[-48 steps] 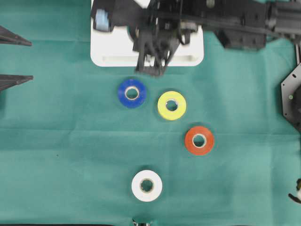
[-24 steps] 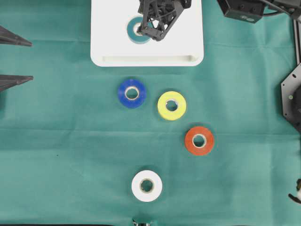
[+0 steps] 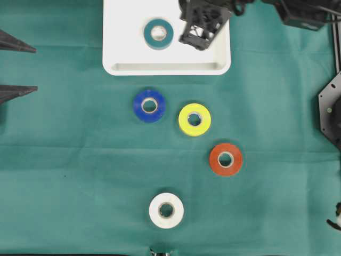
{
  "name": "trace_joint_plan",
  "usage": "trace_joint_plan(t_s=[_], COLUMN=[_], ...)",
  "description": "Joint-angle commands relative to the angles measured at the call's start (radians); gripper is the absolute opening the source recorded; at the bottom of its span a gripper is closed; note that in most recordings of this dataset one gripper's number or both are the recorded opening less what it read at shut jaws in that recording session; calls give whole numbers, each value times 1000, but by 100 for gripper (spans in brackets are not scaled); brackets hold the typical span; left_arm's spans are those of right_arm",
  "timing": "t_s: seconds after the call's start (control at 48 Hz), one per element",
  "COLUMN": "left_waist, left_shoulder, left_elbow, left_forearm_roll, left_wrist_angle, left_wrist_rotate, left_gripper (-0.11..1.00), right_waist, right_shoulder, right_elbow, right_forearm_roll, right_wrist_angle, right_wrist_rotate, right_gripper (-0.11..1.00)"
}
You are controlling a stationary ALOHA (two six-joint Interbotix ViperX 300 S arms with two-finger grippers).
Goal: Pick up the tape from a random location and place it into the white case.
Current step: 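Lift the black roll with the right gripper and carry it to the tray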
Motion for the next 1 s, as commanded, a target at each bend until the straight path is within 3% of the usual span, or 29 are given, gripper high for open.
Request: trace_joint_plan(t_s=[0.0,0.542,0.98], left_waist=[-2,-2,-2], left_shoulder=[12,12,12], left_elbow=[-11,-9,-9], left_forearm_roll=[2,3,2], left_wrist_angle=[-5,-8,-8], left_wrist_rotate=[2,2,3], left_gripper=[96,96,96], right_waist=[-3,-20,-54], right_shoulder=[-69,-63,55], right_elbow=[35,130,290], right_forearm_roll=[-3,-3,-3], right_wrist_angle=[-37,-156,-431], right_wrist_rotate=[3,3,41], right_gripper=[25,25,25])
